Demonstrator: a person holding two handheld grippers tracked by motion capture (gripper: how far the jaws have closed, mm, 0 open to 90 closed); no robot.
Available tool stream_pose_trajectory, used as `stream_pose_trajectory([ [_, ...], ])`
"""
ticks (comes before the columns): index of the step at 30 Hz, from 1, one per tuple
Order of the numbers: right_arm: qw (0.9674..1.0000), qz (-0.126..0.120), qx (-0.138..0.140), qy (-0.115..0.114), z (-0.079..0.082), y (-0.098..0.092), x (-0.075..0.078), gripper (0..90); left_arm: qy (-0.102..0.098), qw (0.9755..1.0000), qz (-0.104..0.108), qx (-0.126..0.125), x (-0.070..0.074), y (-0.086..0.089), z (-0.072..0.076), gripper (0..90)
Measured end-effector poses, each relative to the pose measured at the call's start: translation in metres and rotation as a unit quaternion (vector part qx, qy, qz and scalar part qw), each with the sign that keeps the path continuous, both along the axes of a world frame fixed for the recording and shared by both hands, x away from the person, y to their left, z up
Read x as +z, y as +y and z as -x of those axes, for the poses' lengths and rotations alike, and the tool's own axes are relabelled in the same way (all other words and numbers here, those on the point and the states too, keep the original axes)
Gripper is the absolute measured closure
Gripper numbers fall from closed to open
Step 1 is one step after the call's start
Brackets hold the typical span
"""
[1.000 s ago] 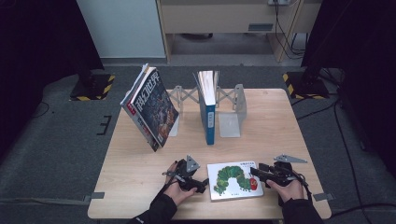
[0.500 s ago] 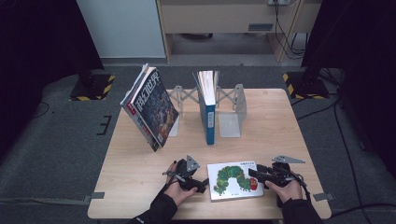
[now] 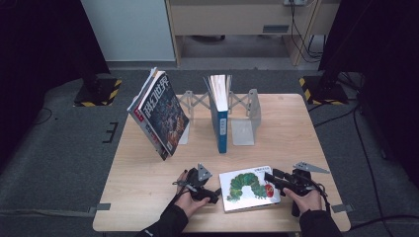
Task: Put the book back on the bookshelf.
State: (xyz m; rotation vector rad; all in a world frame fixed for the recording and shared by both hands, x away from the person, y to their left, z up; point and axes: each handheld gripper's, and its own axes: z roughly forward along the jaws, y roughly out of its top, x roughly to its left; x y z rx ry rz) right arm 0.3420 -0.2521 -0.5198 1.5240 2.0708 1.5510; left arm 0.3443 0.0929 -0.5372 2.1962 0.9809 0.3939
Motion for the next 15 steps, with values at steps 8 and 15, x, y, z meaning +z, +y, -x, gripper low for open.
stream_pose_trajectory([
  [8, 0.9986, -0.042, -0.003, -0.034, 0.0009, 0.0005, 0.0084, 49.2, 0.000, 1.0000, 0.000, 0.001, 0.0000, -0.0005, -0.0003, 0.0],
  [15, 0.9979, -0.054, 0.005, -0.035, 0.0022, 0.0040, 0.0101, 48.8, 0.000, 1.0000, 0.000, 0.000, -0.0001, -0.0005, -0.0003, 0.0],
])
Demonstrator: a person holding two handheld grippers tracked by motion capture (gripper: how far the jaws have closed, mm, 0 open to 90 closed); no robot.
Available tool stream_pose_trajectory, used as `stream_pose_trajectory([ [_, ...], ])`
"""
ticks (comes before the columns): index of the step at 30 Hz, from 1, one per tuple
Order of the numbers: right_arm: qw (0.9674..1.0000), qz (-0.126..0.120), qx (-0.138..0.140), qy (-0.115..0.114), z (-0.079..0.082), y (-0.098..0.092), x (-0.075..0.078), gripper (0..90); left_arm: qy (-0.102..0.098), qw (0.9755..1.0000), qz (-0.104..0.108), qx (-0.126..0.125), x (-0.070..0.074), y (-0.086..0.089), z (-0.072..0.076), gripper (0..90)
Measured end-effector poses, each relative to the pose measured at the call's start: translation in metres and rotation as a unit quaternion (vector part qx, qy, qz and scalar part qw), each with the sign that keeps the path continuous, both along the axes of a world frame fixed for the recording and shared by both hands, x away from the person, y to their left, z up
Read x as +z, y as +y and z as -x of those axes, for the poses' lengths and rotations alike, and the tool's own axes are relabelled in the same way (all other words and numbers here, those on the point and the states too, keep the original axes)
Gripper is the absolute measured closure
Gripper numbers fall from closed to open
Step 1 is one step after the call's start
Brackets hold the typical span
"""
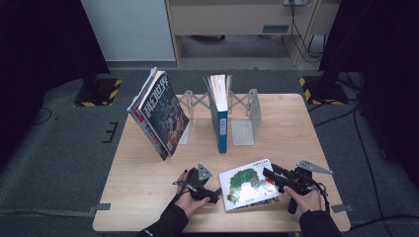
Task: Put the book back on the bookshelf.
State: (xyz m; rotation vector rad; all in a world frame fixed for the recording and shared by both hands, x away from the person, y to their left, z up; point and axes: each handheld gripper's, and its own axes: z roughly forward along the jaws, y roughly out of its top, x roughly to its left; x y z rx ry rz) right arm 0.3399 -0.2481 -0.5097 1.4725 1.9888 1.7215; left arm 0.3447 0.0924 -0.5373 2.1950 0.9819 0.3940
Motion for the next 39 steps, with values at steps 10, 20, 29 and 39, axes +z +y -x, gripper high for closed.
stream_pose_trajectory([
  [10, 0.9984, 0.021, 0.046, 0.027, -0.001, 0.009, -0.006, 55.5, 0.002, 1.0000, 0.001, -0.003, 0.000, 0.001, 0.000, 0.0],
  [20, 0.9970, 0.024, 0.055, 0.048, -0.005, 0.007, -0.010, 58.8, -0.001, 0.9998, 0.006, -0.017, 0.001, 0.004, -0.001, 3.2],
  [29, 0.9959, 0.004, 0.072, 0.054, -0.005, 0.008, -0.009, 67.2, 0.036, 0.9960, 0.079, -0.023, 0.009, 0.009, -0.003, 18.7],
  [39, 0.9962, -0.017, 0.072, 0.047, -0.005, 0.007, -0.002, 75.9, 0.038, 0.9889, 0.135, -0.049, 0.016, 0.004, 0.002, 18.9],
])
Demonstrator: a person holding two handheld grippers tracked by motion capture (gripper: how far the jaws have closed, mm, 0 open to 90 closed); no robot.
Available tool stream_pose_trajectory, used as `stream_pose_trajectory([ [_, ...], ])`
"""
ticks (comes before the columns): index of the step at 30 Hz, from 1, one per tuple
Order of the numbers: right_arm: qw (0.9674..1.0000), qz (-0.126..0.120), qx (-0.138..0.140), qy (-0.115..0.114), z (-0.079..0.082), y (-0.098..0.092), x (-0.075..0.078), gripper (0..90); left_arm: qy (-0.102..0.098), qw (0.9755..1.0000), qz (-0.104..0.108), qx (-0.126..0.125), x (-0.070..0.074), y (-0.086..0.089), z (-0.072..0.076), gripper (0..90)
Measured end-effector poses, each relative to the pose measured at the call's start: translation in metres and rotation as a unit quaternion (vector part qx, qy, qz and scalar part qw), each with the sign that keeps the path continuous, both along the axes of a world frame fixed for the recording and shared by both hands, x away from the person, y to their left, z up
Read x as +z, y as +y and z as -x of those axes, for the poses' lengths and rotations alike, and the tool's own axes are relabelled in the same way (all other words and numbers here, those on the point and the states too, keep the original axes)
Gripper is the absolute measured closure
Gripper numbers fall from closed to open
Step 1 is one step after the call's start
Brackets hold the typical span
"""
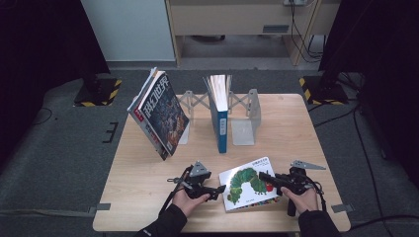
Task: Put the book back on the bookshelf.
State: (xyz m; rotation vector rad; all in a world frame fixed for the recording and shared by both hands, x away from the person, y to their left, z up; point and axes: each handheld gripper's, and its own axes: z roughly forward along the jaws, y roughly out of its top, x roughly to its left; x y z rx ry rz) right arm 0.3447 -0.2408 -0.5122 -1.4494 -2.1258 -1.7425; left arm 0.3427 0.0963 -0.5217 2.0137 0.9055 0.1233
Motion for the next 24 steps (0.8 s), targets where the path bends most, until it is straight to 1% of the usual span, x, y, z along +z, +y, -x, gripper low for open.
stream_pose_trajectory([
  [2, 1.0000, -0.003, 0.003, -0.004, 0.000, 0.000, 0.001, 77.3, 0.003, 0.9999, -0.002, -0.009, -0.002, -0.004, 0.001, 18.5],
  [4, 0.9999, -0.005, 0.007, -0.014, 0.000, 0.000, 0.003, 79.3, 0.004, 0.9999, -0.001, -0.016, -0.004, -0.007, 0.002, 18.5],
  [6, 0.9995, -0.018, 0.012, -0.022, 0.001, 0.000, 0.006, 81.7, 0.004, 0.9997, 0.002, -0.022, -0.004, -0.009, 0.002, 18.3],
  [8, 0.9990, -0.029, 0.017, -0.029, 0.002, -0.001, 0.009, 82.8, 0.009, 0.9996, 0.003, -0.025, -0.005, -0.010, 0.003, 17.7],
  [10, 0.9987, -0.031, 0.021, -0.034, 0.002, -0.001, 0.010, 83.2, 0.010, 0.9994, -0.002, -0.033, -0.006, -0.011, 0.003, 17.9],
  [13, 0.9985, -0.032, 0.024, -0.038, 0.003, 0.000, 0.012, 83.5, 0.013, 0.9992, 0.008, -0.036, -0.008, -0.013, 0.003, 15.5],
  [15, 0.9983, -0.030, 0.027, -0.043, 0.003, 0.000, 0.013, 83.6, 0.015, 0.9991, 0.011, -0.038, -0.009, -0.014, 0.002, 13.0],
  [17, 0.9982, -0.031, 0.026, -0.044, 0.003, 0.000, 0.014, 83.7, 0.012, 0.9985, 0.013, -0.052, -0.012, -0.014, 0.000, 9.8],
  [18, 0.9981, -0.030, 0.025, -0.046, 0.003, -0.001, 0.014, 83.9, 0.014, 0.9982, 0.017, -0.056, -0.014, -0.015, -0.001, 8.5],
  [19, 0.9981, -0.030, 0.025, -0.046, 0.003, -0.001, 0.015, 84.1, 0.029, 0.9976, 0.024, -0.057, -0.015, -0.015, -0.002, 7.6],
  [20, 0.9979, -0.034, 0.025, -0.049, 0.004, -0.001, 0.016, 84.3, 0.040, 0.9969, 0.034, -0.059, -0.016, -0.016, -0.003, 7.9],
  [22, 0.9972, -0.040, 0.029, -0.056, 0.004, -0.002, 0.018, 84.6, 0.040, 0.9965, 0.037, -0.063, -0.016, -0.018, -0.003, 7.8],
  [24, 0.9970, -0.040, 0.030, -0.058, 0.004, -0.002, 0.018, 84.5, 0.043, 0.9963, 0.037, -0.064, -0.016, -0.020, -0.002, 7.6],
])
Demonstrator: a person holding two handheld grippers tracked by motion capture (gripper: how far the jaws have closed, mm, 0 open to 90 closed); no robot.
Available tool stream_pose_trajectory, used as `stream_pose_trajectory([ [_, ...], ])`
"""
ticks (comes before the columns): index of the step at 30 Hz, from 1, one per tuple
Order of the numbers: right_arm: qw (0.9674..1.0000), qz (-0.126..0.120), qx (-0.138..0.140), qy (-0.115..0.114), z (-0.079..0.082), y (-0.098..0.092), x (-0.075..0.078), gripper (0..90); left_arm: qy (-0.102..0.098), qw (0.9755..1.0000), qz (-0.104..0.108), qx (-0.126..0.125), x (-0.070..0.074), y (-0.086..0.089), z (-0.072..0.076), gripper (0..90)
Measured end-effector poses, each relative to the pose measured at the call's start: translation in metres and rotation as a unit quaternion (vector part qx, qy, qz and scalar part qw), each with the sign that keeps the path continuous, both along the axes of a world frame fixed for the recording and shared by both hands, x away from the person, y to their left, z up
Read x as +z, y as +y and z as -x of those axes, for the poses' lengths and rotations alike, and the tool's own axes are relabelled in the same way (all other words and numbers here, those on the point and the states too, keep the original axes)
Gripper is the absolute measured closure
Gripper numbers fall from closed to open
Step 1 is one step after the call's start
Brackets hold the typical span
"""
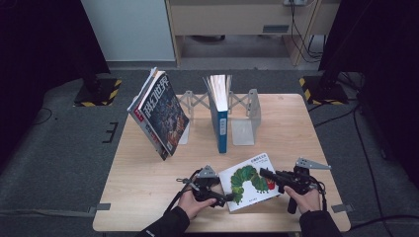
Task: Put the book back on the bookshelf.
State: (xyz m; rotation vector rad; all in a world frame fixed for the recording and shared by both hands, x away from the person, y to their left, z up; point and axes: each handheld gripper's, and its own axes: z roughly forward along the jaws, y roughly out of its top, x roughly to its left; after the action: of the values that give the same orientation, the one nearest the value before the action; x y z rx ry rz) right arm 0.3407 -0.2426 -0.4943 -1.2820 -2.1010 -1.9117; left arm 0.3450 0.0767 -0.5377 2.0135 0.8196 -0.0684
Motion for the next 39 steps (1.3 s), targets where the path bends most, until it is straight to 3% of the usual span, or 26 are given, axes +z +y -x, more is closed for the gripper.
stream_pose_trajectory([
  [3, 1.0000, -0.002, -0.003, 0.006, 0.000, -0.001, -0.002, 84.3, 0.000, 1.0000, 0.000, 0.001, 0.000, -0.001, -0.001, 6.5],
  [7, 0.9998, 0.015, -0.013, 0.003, -0.001, -0.001, -0.005, 82.2, 0.001, 1.0000, 0.001, 0.004, 0.000, -0.001, -0.001, 7.4],
  [13, 0.9973, 0.066, -0.032, 0.003, -0.002, 0.000, -0.015, 72.3, 0.001, 1.0000, 0.000, 0.006, 0.000, 0.000, -0.002, 10.6],
  [21, 0.9923, 0.118, -0.036, 0.013, -0.004, 0.006, -0.026, 62.7, 0.005, 0.9999, 0.006, 0.007, 0.000, 0.001, -0.002, 11.0],
  [27, 0.9905, 0.132, -0.033, 0.021, -0.005, 0.009, -0.031, 61.2, 0.006, 0.9999, 0.010, 0.009, -0.001, 0.002, -0.003, 11.0],
  [39, 0.9923, 0.120, -0.022, 0.021, -0.005, 0.016, -0.033, 61.0, 0.002, 0.9999, 0.003, 0.010, 0.000, 0.003, -0.003, 11.0],
])
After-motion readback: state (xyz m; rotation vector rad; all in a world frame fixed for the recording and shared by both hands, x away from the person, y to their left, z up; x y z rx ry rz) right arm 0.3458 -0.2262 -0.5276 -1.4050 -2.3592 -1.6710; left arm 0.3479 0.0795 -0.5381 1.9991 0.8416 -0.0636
